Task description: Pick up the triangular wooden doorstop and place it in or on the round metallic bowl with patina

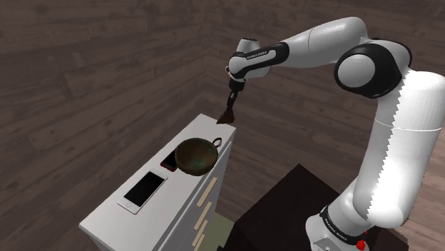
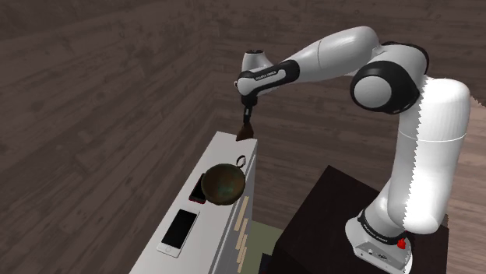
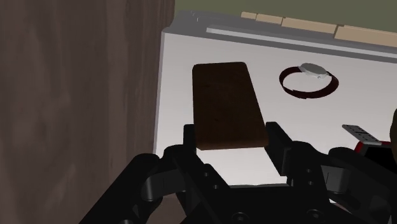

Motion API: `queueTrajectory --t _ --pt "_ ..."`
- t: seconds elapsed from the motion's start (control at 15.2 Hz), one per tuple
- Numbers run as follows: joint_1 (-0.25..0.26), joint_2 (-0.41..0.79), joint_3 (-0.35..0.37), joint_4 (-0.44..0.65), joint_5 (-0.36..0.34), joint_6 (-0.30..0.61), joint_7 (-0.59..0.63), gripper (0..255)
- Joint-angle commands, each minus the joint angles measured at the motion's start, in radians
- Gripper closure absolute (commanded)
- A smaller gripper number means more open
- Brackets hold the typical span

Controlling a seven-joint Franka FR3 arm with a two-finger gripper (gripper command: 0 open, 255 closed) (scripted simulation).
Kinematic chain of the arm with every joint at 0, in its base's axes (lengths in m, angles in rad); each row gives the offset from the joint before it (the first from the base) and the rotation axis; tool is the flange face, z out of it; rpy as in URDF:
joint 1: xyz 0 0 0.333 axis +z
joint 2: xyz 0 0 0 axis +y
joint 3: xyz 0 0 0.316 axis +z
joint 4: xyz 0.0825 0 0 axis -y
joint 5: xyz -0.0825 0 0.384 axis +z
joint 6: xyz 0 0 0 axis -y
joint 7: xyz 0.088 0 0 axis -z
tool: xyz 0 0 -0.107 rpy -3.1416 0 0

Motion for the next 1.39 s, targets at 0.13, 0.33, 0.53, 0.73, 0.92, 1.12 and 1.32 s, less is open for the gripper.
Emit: queueTrajectory --t 0.13,0.33,0.53,0.73,0.92,1.12,1.32 --pt "0.000 -0.022 -0.002 0.025 -0.005 -0.047 0.005 255" --pt "0.001 -0.037 -0.004 0.045 -0.009 -0.082 0.009 255" --pt "0.001 -0.051 -0.005 0.067 -0.012 -0.117 0.012 255" --pt "0.001 -0.063 -0.006 0.091 -0.015 -0.153 0.016 255" --pt "0.001 -0.073 -0.007 0.117 -0.018 -0.189 0.019 255" --pt "0.015 -0.102 -0.002 0.096 -0.024 -0.195 0.039 255" --pt "0.054 -0.176 0.015 0.006 -0.039 -0.176 0.098 255"
